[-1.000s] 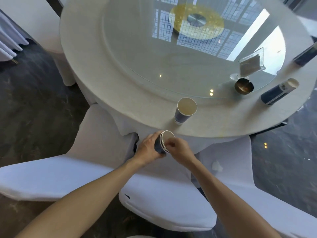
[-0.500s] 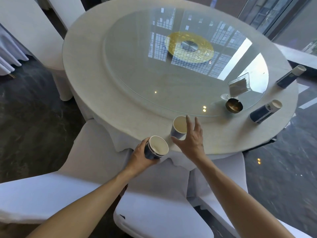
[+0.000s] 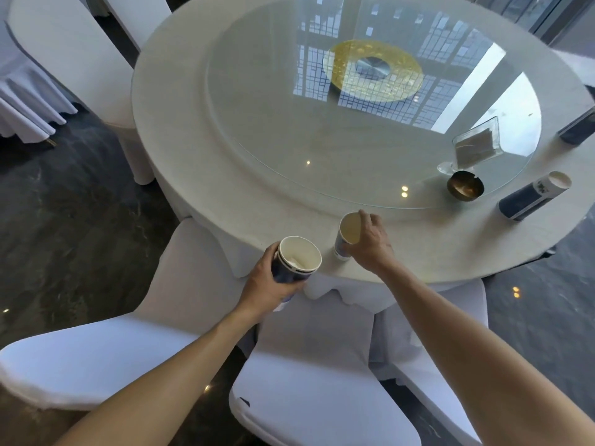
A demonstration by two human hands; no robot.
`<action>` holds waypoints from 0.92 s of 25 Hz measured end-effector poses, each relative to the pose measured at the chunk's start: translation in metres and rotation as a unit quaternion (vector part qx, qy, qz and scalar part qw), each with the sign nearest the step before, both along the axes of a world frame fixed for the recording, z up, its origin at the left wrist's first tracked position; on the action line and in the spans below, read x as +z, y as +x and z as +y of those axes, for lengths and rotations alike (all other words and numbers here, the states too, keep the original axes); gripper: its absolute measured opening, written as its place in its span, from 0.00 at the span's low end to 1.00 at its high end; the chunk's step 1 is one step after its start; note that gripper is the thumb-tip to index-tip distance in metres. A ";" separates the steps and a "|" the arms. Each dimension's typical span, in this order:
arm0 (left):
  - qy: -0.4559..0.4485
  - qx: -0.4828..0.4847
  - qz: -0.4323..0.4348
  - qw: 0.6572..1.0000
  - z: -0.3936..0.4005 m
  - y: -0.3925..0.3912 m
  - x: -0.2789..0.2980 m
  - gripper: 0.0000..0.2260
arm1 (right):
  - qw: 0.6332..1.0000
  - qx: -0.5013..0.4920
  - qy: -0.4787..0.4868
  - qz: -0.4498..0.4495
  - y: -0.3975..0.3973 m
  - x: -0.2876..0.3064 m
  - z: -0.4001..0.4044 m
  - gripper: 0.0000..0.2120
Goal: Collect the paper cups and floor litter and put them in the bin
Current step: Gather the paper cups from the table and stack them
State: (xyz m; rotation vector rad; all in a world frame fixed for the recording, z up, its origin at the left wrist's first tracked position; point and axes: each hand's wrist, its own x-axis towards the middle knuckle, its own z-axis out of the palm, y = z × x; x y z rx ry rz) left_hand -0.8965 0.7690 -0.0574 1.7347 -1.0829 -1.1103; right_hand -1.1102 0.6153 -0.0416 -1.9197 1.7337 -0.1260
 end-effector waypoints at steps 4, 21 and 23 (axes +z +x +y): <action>-0.005 0.001 0.017 1.000 -0.011 -0.002 0.010 0.39 | 0.999 -0.026 0.007 -0.022 -0.012 0.009 0.026 0.40; -0.038 -0.153 0.087 0.984 -0.062 -0.141 0.082 0.40 | 0.977 -0.171 0.063 -0.109 -0.107 0.023 0.159 0.53; -0.036 -0.176 0.082 0.980 -0.053 -0.160 0.084 0.41 | 0.978 -0.167 0.053 -0.110 -0.127 0.026 0.170 0.50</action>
